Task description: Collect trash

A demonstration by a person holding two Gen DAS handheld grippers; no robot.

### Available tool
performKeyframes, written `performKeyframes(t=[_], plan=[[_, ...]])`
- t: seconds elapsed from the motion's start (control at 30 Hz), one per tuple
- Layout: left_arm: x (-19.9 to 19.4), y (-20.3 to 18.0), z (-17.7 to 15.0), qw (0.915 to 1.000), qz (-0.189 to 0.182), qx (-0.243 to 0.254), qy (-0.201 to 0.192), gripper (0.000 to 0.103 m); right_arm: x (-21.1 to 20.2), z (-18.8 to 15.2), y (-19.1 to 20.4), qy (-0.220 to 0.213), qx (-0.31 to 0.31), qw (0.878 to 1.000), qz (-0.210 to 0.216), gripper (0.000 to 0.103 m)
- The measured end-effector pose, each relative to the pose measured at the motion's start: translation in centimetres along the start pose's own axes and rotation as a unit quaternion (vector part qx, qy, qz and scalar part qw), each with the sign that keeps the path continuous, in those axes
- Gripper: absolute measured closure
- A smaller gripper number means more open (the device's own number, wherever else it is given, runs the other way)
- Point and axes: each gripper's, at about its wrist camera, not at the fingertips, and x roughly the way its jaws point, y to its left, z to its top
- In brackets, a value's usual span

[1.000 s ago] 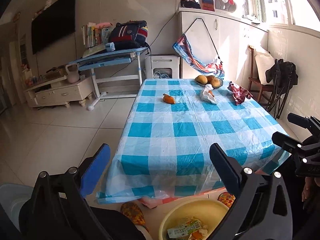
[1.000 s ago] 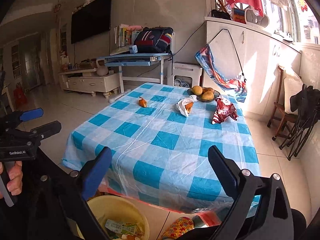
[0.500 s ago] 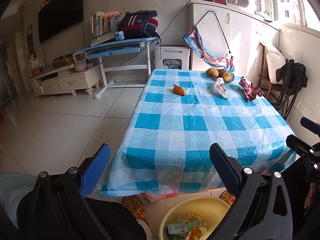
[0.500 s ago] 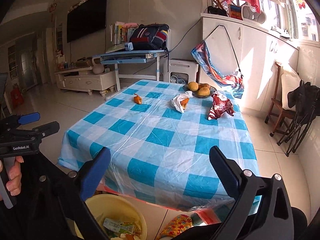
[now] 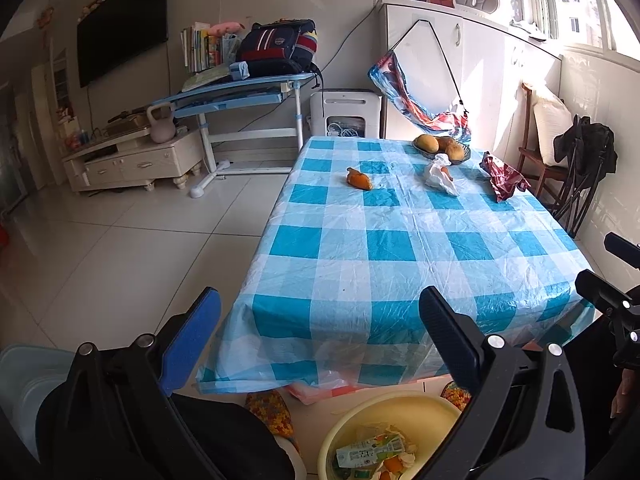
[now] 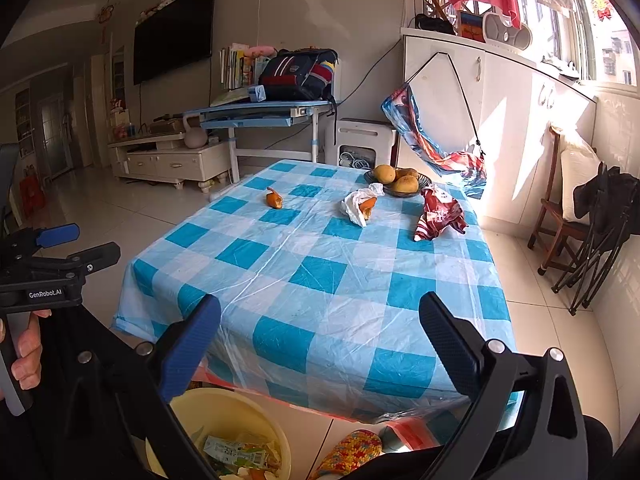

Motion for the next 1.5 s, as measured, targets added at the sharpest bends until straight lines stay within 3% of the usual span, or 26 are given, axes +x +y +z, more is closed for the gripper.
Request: performKeyframes(t=[1.17, 1.5], plan=[[0.2, -0.5, -0.1, 1.0, -0.003, 0.008, 0.002, 0.007, -0.4, 0.1, -0.7, -0.007, 0.004, 1.0, 0.0, 0.008], [1.2, 0.6, -0.1, 0.9993, -0.02, -0.028, 0.012, 0.007, -0.6, 0.5, -0.7, -0.009, 0.003, 1.0, 0.005, 0.008]])
